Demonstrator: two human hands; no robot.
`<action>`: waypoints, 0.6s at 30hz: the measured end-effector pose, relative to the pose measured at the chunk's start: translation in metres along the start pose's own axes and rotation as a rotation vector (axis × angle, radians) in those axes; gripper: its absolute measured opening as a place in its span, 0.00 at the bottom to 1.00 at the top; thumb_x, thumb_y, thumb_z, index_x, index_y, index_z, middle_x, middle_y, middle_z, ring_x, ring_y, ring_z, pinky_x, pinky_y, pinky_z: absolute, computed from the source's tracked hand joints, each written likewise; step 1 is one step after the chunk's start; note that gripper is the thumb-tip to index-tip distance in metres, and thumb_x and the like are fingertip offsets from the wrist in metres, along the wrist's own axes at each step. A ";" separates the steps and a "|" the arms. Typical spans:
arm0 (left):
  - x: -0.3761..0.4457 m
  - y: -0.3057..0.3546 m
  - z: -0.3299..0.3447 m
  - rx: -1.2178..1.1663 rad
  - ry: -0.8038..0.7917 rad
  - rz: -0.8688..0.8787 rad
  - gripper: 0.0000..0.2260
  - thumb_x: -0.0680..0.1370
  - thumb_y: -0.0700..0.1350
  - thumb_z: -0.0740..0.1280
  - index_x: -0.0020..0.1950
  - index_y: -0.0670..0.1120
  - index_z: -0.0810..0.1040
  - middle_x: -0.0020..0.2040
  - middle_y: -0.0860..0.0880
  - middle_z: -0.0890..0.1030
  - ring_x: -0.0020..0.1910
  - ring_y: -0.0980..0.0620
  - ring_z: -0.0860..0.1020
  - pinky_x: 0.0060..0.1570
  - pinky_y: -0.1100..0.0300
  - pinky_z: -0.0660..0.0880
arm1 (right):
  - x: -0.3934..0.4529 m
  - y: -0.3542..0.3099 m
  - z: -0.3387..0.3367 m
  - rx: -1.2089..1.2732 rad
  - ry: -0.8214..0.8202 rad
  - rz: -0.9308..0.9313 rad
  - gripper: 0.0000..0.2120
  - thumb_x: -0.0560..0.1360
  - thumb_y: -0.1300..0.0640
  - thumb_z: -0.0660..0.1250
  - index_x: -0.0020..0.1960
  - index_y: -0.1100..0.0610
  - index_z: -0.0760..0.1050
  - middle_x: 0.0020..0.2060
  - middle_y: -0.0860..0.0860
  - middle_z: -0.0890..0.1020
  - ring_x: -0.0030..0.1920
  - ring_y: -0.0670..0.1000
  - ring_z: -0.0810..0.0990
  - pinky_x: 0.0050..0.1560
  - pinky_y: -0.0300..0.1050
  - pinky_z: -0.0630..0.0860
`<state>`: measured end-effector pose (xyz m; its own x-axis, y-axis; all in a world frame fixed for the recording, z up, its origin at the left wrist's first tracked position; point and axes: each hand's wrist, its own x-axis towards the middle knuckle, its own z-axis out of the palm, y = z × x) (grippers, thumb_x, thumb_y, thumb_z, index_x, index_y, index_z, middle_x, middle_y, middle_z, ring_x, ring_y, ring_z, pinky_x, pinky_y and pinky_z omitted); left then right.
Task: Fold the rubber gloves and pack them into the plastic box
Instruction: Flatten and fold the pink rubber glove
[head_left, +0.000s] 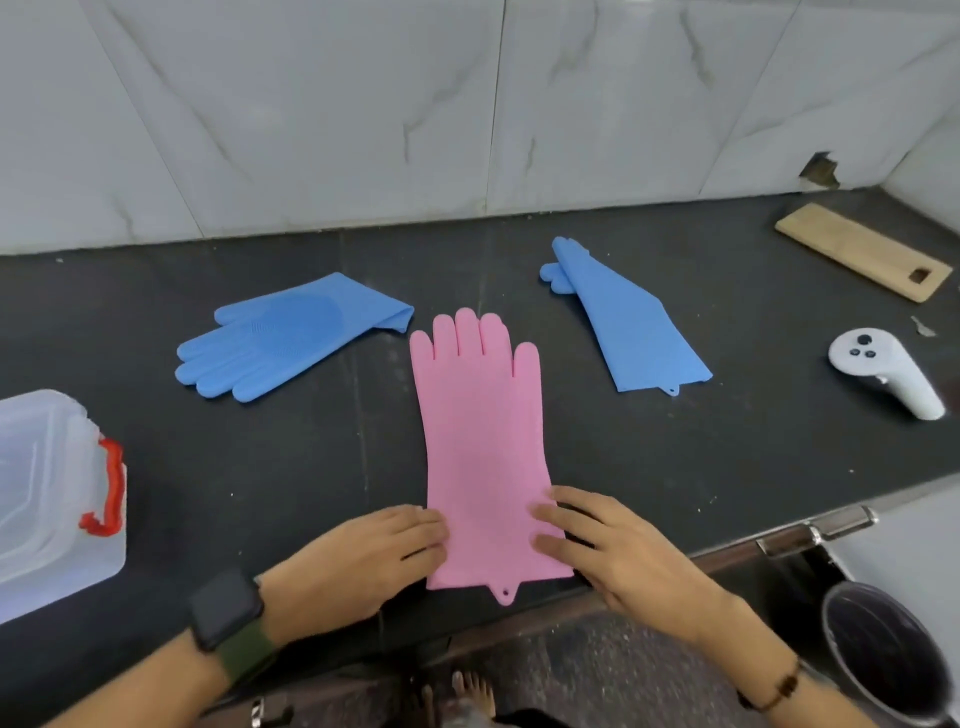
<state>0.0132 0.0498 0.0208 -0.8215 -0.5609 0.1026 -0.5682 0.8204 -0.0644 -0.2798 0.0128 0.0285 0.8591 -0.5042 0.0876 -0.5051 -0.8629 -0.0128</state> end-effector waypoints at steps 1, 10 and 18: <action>0.002 -0.004 -0.002 0.006 0.014 0.040 0.19 0.70 0.41 0.56 0.52 0.49 0.83 0.53 0.52 0.84 0.54 0.54 0.81 0.58 0.59 0.77 | 0.000 0.002 0.001 -0.007 -0.003 -0.074 0.22 0.64 0.62 0.76 0.56 0.51 0.80 0.60 0.48 0.80 0.64 0.52 0.76 0.62 0.47 0.75; 0.017 -0.020 -0.006 0.038 0.028 0.237 0.13 0.74 0.37 0.59 0.48 0.41 0.84 0.48 0.45 0.85 0.47 0.47 0.83 0.51 0.56 0.80 | 0.005 0.027 0.013 -0.001 0.001 -0.328 0.17 0.71 0.65 0.71 0.60 0.60 0.79 0.60 0.54 0.80 0.62 0.54 0.78 0.58 0.49 0.78; 0.017 -0.005 0.004 -0.160 0.165 -0.118 0.18 0.79 0.42 0.55 0.45 0.36 0.83 0.44 0.42 0.85 0.44 0.46 0.84 0.52 0.56 0.78 | 0.007 0.005 0.022 0.203 0.194 -0.002 0.13 0.72 0.66 0.58 0.46 0.64 0.81 0.52 0.57 0.84 0.55 0.56 0.82 0.63 0.58 0.73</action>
<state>0.0017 0.0361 0.0190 -0.7235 -0.6387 0.2619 -0.6339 0.7649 0.1143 -0.2740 0.0044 0.0076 0.8185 -0.5032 0.2772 -0.4595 -0.8630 -0.2098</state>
